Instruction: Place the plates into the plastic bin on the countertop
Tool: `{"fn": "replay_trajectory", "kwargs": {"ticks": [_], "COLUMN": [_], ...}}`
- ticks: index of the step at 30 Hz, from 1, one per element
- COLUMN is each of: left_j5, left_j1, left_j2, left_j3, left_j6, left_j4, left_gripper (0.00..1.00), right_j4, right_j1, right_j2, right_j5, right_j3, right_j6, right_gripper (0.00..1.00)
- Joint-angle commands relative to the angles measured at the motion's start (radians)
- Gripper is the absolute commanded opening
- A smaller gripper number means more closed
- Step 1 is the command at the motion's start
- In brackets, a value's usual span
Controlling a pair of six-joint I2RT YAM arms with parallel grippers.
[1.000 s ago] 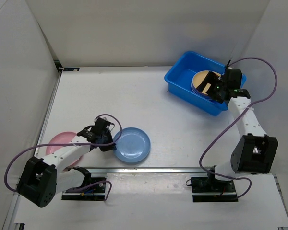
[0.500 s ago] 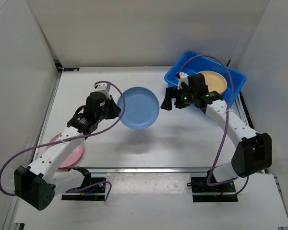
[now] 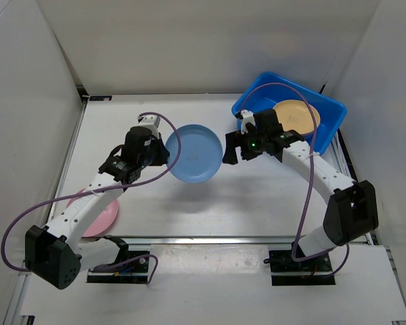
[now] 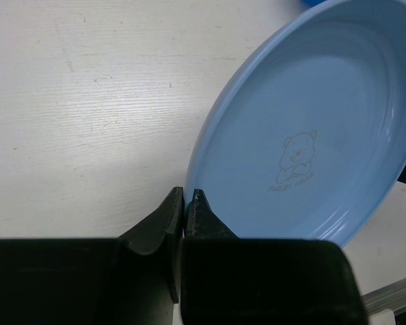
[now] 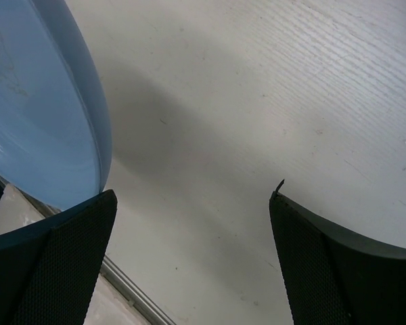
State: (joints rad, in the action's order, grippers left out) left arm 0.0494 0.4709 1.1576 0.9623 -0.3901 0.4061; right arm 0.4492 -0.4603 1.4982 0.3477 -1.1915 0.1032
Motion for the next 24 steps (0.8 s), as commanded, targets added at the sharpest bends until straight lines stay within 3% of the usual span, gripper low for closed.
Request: {"fn": "replay_trajectory", "kwargs": {"ticks": [1,3,6,15,18,19,22,23,24], "left_j5": [0.018,0.023,0.007,-0.120,-0.166,-0.172,-0.169,-0.154,-0.142], "left_j1": [0.011,0.011,0.012,0.012,0.011,0.011,0.012,0.009,0.012], "left_j2": [-0.013,-0.004,0.014,0.014,-0.007,-0.007,0.002,0.001,0.008], "left_j3": [0.041,0.032,0.032,0.010,-0.008,-0.011,-0.016,-0.016,-0.020], "left_j6": [-0.015,-0.018,-0.021,0.002,0.020,0.022,0.022,0.020,0.008], "left_j4": [-0.041,-0.041,-0.041,-0.118,-0.142,-0.148,-0.136,-0.133,-0.133], "left_gripper": [0.10,0.10,0.10,0.10,0.10,0.10,0.12,0.21,0.40], "right_j4": [0.005,0.026,0.029,-0.035,-0.044,-0.044,-0.069,-0.067,-0.069], "right_j1": [-0.018,-0.018,-0.015,-0.021,-0.021,-0.024,-0.021,-0.021,-0.021], "right_j2": [-0.035,-0.053,-0.069,0.048,0.109,0.128,0.122,0.119,0.116], "right_j5": [-0.054,-0.153,-0.182,0.060,0.077,0.083,0.109,0.109,0.074], "right_j3": [-0.088,-0.099,-0.109,-0.131,-0.152,-0.158,-0.158,-0.161,-0.164], "right_j6": [0.007,0.013,0.007,0.032,0.018,0.032,0.050,0.053,0.062], "right_gripper": [0.96,0.97,0.97,0.96,0.76,0.56,0.30,0.23,0.00]}}
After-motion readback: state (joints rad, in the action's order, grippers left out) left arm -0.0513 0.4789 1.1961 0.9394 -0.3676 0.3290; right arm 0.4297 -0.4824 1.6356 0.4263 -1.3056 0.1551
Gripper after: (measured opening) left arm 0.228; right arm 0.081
